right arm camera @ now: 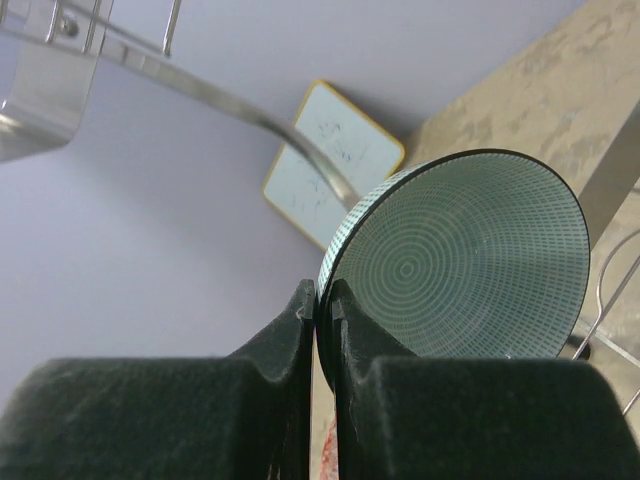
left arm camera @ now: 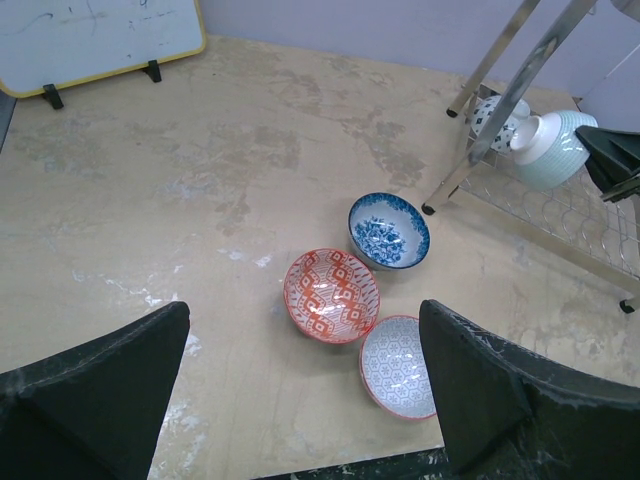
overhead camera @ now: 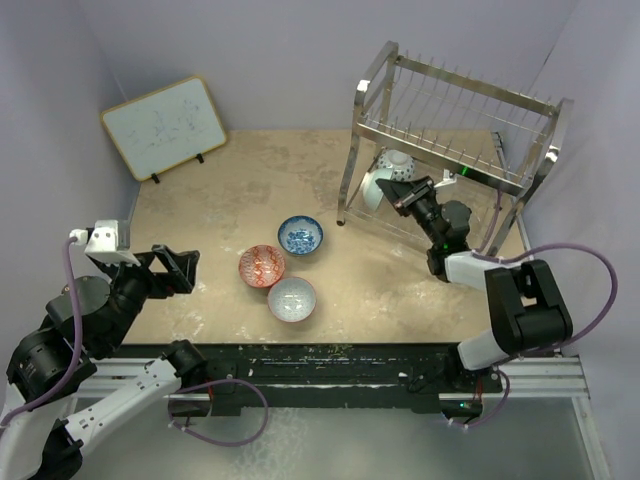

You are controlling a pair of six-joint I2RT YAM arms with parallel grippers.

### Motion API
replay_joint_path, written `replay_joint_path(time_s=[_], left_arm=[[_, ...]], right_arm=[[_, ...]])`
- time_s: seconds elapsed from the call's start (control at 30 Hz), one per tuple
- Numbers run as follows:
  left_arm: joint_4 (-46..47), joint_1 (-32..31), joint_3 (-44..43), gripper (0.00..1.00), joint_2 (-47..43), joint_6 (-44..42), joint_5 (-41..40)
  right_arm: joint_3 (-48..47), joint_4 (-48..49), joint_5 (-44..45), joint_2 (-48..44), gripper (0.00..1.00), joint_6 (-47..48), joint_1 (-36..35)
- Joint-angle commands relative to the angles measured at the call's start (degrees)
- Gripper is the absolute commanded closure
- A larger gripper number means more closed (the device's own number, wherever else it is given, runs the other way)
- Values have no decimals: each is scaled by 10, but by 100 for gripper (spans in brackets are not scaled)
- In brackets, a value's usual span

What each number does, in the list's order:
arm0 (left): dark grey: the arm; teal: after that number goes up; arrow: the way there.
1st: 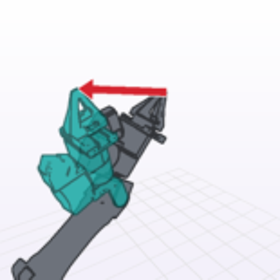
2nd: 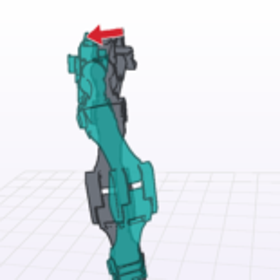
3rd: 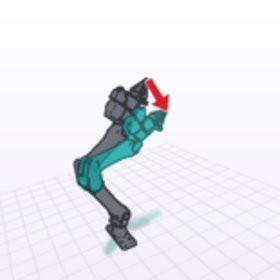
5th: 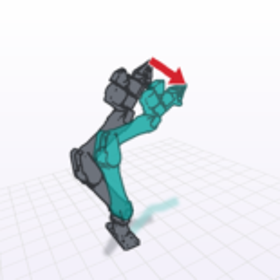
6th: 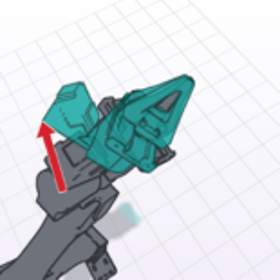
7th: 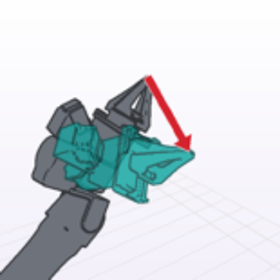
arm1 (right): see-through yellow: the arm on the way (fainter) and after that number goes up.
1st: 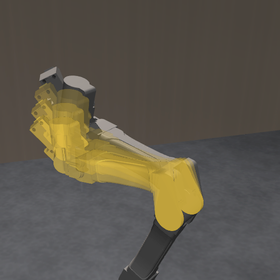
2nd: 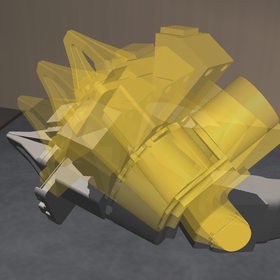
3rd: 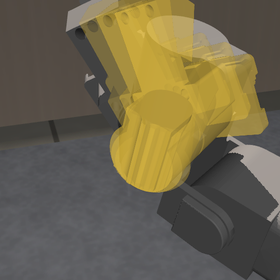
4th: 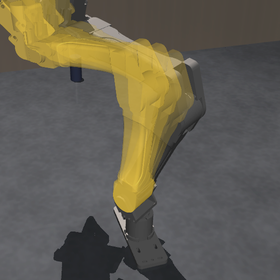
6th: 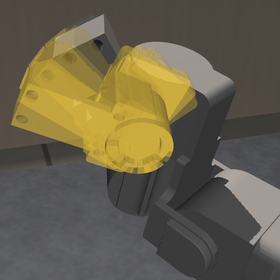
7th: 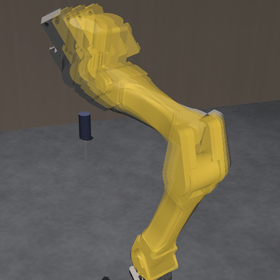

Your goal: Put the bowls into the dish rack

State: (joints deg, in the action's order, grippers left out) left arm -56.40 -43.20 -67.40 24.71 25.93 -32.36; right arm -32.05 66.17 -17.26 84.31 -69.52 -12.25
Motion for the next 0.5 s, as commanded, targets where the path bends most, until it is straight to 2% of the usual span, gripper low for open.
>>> replay_joint_path(time_s=[0.0, 0.17, 0.47], left_arm=[[9, -2, -16, 1, 3, -9, 0], [5, -2, -17, 1, 8, -11, 4], [7, -2, -15, 1, 16, -13, 10]], right_arm=[[-44, 164, 30, 41, 100, -21, 11], [-65, 229, 45, 105, 100, -34, 14], [-79, 268, 72, 172, 100, -46, 22]])
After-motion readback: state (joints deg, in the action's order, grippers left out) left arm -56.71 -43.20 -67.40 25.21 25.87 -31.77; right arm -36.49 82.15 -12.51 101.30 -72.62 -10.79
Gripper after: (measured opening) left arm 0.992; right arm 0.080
